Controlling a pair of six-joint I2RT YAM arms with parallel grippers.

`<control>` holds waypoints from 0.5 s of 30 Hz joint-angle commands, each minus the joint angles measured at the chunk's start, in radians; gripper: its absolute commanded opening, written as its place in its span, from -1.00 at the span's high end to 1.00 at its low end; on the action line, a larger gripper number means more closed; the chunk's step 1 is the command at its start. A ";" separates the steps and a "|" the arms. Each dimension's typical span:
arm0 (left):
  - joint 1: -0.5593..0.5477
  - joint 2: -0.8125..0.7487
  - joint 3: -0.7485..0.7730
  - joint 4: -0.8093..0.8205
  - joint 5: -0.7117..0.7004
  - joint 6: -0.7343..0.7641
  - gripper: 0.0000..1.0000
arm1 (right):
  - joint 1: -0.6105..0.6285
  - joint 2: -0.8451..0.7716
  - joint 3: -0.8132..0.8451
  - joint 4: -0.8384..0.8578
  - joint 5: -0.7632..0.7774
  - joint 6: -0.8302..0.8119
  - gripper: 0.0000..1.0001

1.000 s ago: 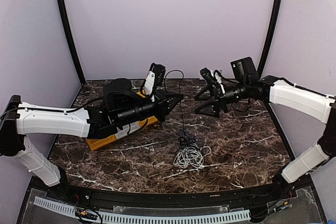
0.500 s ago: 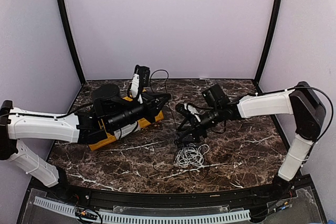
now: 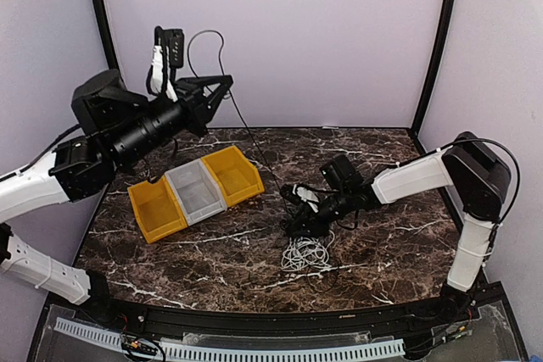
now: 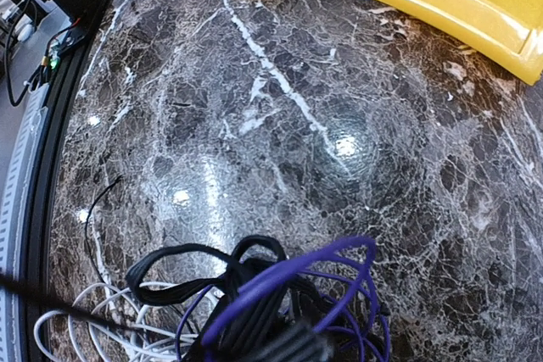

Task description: Untangle the cables

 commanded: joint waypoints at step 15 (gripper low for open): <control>-0.003 -0.155 0.442 -0.345 -0.408 0.267 1.00 | -0.004 0.034 0.053 -0.094 0.043 -0.018 0.17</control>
